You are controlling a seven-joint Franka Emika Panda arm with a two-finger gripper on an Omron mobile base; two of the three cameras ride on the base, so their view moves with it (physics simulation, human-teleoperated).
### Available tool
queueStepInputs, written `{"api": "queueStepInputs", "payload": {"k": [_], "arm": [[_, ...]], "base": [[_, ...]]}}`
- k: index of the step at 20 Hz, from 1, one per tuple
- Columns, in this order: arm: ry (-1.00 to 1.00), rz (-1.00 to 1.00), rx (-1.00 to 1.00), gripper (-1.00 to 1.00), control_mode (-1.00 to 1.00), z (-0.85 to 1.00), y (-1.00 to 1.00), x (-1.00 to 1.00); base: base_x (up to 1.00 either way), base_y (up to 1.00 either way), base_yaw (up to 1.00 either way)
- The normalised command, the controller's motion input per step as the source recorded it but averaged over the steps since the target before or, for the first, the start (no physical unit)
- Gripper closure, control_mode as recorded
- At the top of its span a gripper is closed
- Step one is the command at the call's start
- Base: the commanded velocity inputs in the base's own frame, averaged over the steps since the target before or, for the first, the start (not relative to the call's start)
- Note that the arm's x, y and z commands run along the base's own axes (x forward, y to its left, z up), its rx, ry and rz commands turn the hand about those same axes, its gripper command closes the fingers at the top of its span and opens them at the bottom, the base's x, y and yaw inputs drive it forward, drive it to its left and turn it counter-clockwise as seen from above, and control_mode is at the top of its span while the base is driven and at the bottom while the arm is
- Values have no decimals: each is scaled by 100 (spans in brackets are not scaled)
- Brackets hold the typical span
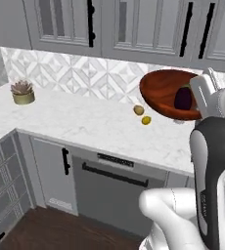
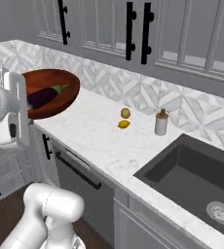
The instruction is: Pick the eggplant from the sink and place it in the bowl. Then pick the bowl and place it in the microwave. Then close the microwave door and press the start button.
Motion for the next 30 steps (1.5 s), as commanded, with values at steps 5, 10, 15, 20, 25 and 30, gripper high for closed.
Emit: {"api": "queueStepInputs", "payload": {"k": [5,10,15,20,25,30], "arm": [[0,0,0,100,100,0,0,0],[0,0,0,100,100,0,0,0],[0,0,0,100,100,0,0,0],[0,0,0,100,100,0,0,0],[0,0,0,100,100,0,0,0],[0,0,0,100,100,0,0,0]], "base": [[0,37,86],[0,22,89],[0,6,93],[0,0,95],[0,0,93],[55,-14,70]]}}
